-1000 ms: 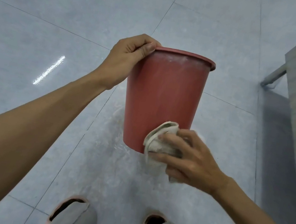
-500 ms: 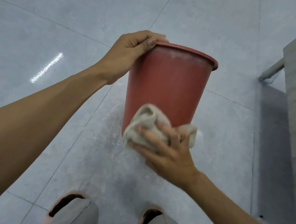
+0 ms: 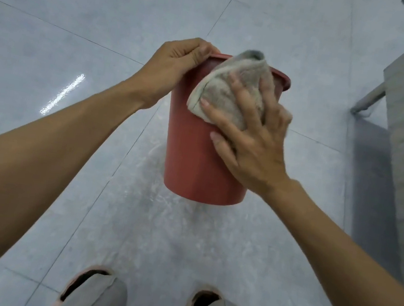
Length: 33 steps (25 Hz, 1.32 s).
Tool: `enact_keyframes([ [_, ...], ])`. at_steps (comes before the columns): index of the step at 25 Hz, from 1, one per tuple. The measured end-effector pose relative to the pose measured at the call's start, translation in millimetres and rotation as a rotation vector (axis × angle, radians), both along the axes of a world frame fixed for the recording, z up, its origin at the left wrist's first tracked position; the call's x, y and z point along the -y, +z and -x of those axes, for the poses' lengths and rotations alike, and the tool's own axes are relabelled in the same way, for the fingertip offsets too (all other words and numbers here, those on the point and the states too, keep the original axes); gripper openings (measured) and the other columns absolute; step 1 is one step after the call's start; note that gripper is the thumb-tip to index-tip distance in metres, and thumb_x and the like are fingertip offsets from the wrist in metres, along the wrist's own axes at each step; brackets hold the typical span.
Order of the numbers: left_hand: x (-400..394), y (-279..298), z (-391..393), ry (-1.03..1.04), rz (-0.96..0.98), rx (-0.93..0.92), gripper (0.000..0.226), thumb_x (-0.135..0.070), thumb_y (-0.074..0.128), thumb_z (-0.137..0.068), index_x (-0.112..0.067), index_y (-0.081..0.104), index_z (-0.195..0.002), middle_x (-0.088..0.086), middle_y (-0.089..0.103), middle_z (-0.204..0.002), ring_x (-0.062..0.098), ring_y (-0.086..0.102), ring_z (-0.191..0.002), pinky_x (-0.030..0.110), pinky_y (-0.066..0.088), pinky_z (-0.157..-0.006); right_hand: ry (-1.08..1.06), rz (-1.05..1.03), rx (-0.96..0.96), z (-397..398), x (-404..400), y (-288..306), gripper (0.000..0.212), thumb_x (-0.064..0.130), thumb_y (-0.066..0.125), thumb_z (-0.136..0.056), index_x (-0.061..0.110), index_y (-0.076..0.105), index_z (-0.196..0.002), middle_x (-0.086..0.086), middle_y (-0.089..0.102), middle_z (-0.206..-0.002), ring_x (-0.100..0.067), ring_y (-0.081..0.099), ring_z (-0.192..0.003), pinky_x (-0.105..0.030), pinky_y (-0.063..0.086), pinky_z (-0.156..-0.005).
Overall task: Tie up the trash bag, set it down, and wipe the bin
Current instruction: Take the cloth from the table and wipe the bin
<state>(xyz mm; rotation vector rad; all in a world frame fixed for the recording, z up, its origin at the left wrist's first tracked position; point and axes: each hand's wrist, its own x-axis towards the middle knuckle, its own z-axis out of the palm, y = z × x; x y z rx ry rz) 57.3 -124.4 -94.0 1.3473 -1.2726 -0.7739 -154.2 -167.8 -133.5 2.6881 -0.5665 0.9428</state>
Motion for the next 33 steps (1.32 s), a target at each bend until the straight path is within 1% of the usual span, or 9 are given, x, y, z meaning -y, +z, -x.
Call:
enact_keyframes([
  [2, -1, -2, -1, 0.025, -0.014, 0.013, 0.028, -0.024, 0.044, -0.105, -0.010, 0.067, -0.108, -0.007, 0.066, -0.098, -0.003, 0.058, -0.091, 0.008, 0.043, -0.086, 0.107, -0.009, -0.075, 16, -27, -32, 0.036, 0.040, 0.046, -0.104, 0.038, 0.056, -0.139, -0.004, 0.041, -0.154, -0.040, 0.027, -0.143, -0.055, 0.037, -0.104],
  [5, -3, -3, 1, 0.036, 0.004, 0.033, 0.026, -0.022, 0.044, -0.105, -0.010, 0.067, -0.107, -0.010, 0.065, -0.096, -0.005, 0.057, -0.090, 0.008, 0.042, -0.085, 0.308, 0.081, -0.253, 55, -60, -67, 0.037, 0.018, 0.048, -0.105, 0.039, 0.062, -0.132, 0.004, 0.055, -0.144, -0.030, 0.039, -0.135, -0.050, 0.046, -0.095],
  [8, -2, -3, 1, 0.022, 0.012, 0.046, 0.027, -0.023, 0.045, -0.105, -0.011, 0.068, -0.106, -0.012, 0.065, -0.097, -0.004, 0.058, -0.092, 0.010, 0.042, -0.085, 0.489, 0.142, -0.364, 77, -69, -59, 0.033, 0.018, 0.056, -0.102, 0.037, 0.064, -0.128, 0.004, 0.057, -0.143, -0.027, 0.052, -0.127, -0.045, 0.053, -0.086],
  [10, 0, -3, 1, 0.013, 0.012, 0.046, 0.026, -0.023, 0.046, -0.104, -0.011, 0.068, -0.105, -0.011, 0.065, -0.097, -0.004, 0.057, -0.092, 0.010, 0.041, -0.085, 0.457, 0.041, -0.197, 62, -49, -34, 0.035, 0.027, 0.060, -0.102, 0.033, 0.057, -0.137, -0.002, 0.048, -0.147, -0.027, 0.050, -0.130, -0.048, 0.052, -0.091],
  [13, 3, -2, 4, 0.003, 0.002, 0.038, 0.027, -0.023, 0.044, -0.105, -0.008, 0.067, -0.107, -0.008, 0.065, -0.094, -0.003, 0.059, -0.088, 0.012, 0.044, -0.082, 0.129, -0.096, 0.103, 13, 6, 14, 0.038, 0.045, 0.055, -0.102, 0.037, 0.056, -0.139, -0.005, 0.045, -0.151, -0.020, 0.046, -0.135, -0.044, 0.044, -0.102],
  [17, 4, -1, 0, -0.032, -0.035, 0.016, 0.028, -0.025, 0.040, -0.106, -0.011, 0.064, -0.106, -0.011, 0.065, -0.090, -0.005, 0.059, -0.081, 0.011, 0.045, -0.076, -0.103, 0.013, 0.077, -13, 16, 1, 0.045, 0.054, 0.046, -0.101, 0.040, 0.050, -0.143, -0.016, 0.040, -0.154, -0.034, 0.034, -0.144, -0.054, 0.036, -0.107],
  [22, 3, -6, -1, 0.007, -0.014, -0.001, 0.024, -0.025, 0.042, -0.105, -0.019, 0.064, -0.097, -0.010, 0.062, -0.090, -0.004, 0.056, -0.083, 0.009, 0.043, -0.081, 0.046, 0.024, 0.001, 6, -11, -36, 0.046, 0.054, 0.040, -0.101, 0.041, 0.048, -0.144, -0.006, 0.043, -0.154, -0.030, 0.034, -0.143, -0.054, 0.035, -0.104],
  [28, 0, -8, -3, 0.019, -0.013, 0.015, 0.024, -0.025, 0.043, -0.105, -0.022, 0.066, -0.096, -0.016, 0.063, -0.089, -0.005, 0.056, -0.087, 0.009, 0.042, -0.084, 0.169, 0.072, -0.097, 34, -60, -80, 0.038, 0.051, 0.057, -0.096, 0.044, 0.060, -0.133, 0.006, 0.056, -0.143, -0.024, 0.047, -0.132, -0.047, 0.042, -0.094],
  [33, -14, 2, 0, -0.013, -0.080, 0.110, 0.023, -0.026, 0.053, -0.101, -0.011, 0.068, -0.110, -0.009, 0.066, -0.101, -0.006, 0.057, -0.093, 0.010, 0.042, -0.089, 0.290, -0.026, -0.249, 55, -73, -63, 0.033, 0.015, 0.056, -0.098, 0.037, 0.073, -0.116, 0.001, 0.064, -0.136, -0.026, 0.052, -0.120, -0.042, 0.054, -0.079],
])
